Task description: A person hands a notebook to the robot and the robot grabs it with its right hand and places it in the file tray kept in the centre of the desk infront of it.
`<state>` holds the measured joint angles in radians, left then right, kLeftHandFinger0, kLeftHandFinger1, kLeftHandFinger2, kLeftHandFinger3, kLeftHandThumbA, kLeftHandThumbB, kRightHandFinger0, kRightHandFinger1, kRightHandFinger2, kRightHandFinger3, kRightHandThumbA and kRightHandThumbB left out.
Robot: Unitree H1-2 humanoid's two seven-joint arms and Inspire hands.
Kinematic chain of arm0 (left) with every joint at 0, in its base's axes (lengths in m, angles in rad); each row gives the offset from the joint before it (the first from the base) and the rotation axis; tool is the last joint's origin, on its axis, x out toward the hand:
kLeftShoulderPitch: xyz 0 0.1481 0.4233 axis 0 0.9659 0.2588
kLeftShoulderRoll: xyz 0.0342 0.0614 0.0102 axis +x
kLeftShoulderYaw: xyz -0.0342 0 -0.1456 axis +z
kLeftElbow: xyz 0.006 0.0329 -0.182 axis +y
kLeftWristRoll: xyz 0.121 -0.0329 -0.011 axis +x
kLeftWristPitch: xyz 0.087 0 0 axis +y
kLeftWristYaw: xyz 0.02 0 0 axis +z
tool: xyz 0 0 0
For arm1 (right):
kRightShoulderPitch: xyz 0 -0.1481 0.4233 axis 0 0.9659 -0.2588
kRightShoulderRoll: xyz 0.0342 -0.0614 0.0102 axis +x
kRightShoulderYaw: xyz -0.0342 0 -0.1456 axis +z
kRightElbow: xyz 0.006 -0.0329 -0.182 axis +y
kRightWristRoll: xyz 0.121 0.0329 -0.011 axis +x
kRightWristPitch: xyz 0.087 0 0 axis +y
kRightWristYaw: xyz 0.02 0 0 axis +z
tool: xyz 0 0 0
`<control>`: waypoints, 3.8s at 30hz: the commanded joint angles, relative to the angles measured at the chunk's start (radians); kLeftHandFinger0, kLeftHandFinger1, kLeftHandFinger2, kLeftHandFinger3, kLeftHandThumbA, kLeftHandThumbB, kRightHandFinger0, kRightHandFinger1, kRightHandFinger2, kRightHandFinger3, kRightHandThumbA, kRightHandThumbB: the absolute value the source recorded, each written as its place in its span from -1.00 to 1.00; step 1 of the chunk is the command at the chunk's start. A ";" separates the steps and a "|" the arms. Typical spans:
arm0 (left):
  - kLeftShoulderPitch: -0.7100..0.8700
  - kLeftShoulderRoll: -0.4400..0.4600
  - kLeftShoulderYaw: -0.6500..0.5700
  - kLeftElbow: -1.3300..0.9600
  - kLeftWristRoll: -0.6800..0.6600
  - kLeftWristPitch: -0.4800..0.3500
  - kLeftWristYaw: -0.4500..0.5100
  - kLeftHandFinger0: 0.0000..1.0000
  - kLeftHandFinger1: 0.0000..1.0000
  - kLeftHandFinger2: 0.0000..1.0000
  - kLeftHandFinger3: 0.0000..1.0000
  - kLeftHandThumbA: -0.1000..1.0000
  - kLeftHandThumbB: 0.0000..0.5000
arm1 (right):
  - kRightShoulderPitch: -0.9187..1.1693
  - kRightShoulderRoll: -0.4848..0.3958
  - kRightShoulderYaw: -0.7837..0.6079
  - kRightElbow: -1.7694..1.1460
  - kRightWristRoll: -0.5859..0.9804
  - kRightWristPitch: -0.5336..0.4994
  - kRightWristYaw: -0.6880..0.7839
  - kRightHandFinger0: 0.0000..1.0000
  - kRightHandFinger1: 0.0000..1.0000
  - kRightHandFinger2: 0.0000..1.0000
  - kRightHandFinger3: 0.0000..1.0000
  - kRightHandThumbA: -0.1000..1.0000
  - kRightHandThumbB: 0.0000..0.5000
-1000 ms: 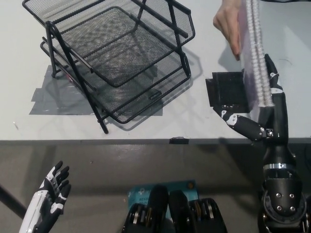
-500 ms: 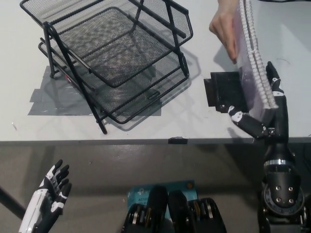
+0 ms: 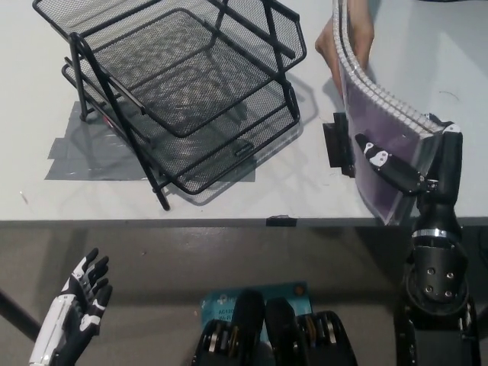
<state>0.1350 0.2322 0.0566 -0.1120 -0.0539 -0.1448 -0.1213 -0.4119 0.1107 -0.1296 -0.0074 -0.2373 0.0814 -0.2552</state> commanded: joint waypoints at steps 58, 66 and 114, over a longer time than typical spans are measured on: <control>-0.026 0.029 0.001 -0.008 -0.009 -0.027 -0.030 1.00 1.00 1.00 1.00 0.50 0.57 | -0.318 -0.044 -0.052 -0.621 0.521 0.271 -0.046 -1.00 -1.00 -1.00 -1.00 0.60 -0.72; -0.023 0.033 -0.005 -0.016 0.002 -0.020 -0.034 1.00 1.00 1.00 1.00 0.53 0.55 | -0.341 -0.156 0.137 -0.435 0.142 0.124 -0.027 -1.00 -1.00 -1.00 -1.00 0.60 -1.00; -0.053 0.035 -0.018 -0.017 0.021 -0.031 -0.036 1.00 1.00 1.00 1.00 0.52 0.41 | -0.746 -0.302 0.417 0.085 -0.495 -0.347 -0.285 -1.00 -1.00 -0.99 -0.88 0.63 -1.00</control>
<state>0.0943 0.2438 0.0480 -0.1017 -0.0530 -0.1395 -0.1371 -0.9540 -0.1800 0.2628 0.0956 -0.5421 0.0048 -0.3503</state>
